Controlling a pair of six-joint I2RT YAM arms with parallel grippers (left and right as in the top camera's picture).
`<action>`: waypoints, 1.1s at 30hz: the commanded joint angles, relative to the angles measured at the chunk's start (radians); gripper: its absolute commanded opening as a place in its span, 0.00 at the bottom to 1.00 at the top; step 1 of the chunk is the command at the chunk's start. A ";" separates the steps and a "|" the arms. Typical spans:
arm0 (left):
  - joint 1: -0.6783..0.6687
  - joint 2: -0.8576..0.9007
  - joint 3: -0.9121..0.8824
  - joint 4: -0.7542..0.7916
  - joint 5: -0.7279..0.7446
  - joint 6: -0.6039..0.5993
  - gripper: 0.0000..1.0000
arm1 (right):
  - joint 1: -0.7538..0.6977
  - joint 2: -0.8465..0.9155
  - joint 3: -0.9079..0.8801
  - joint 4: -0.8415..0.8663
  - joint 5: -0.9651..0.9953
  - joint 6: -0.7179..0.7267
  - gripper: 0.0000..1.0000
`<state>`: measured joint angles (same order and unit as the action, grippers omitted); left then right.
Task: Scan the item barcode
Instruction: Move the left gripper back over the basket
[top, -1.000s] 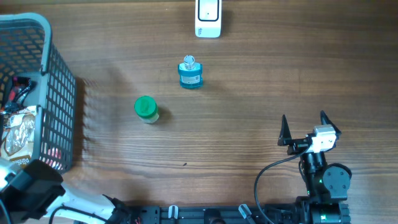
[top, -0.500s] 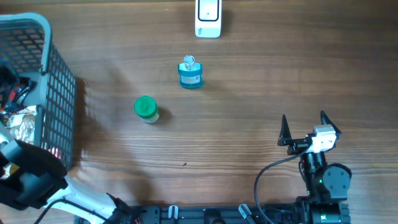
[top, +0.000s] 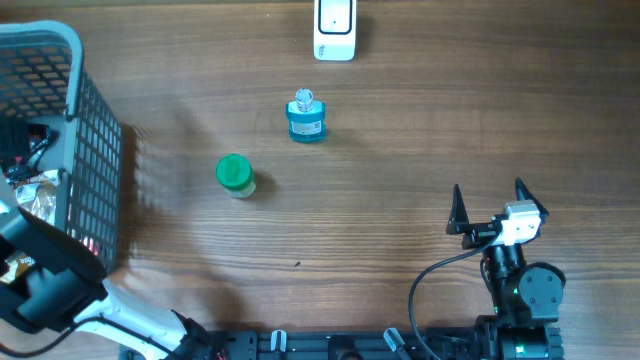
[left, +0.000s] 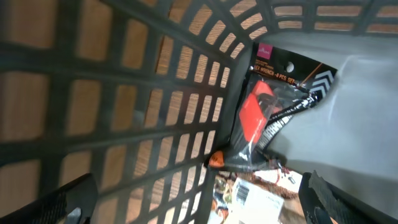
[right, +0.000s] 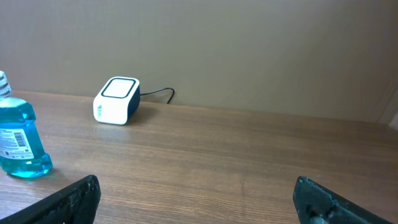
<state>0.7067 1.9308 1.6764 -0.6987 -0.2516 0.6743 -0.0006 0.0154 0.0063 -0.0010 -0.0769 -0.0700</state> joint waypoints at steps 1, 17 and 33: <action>-0.007 0.093 -0.008 0.021 -0.004 0.029 1.00 | 0.002 -0.006 -0.001 0.003 0.009 -0.008 1.00; -0.043 0.259 -0.008 0.172 -0.002 0.108 0.58 | 0.002 -0.006 -0.001 0.003 0.009 -0.008 1.00; -0.027 0.259 -0.008 0.237 0.037 0.105 0.75 | 0.002 -0.006 -0.001 0.003 0.009 -0.008 1.00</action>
<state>0.6662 2.1864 1.6745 -0.4816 -0.2394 0.7826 -0.0006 0.0154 0.0063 -0.0006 -0.0769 -0.0700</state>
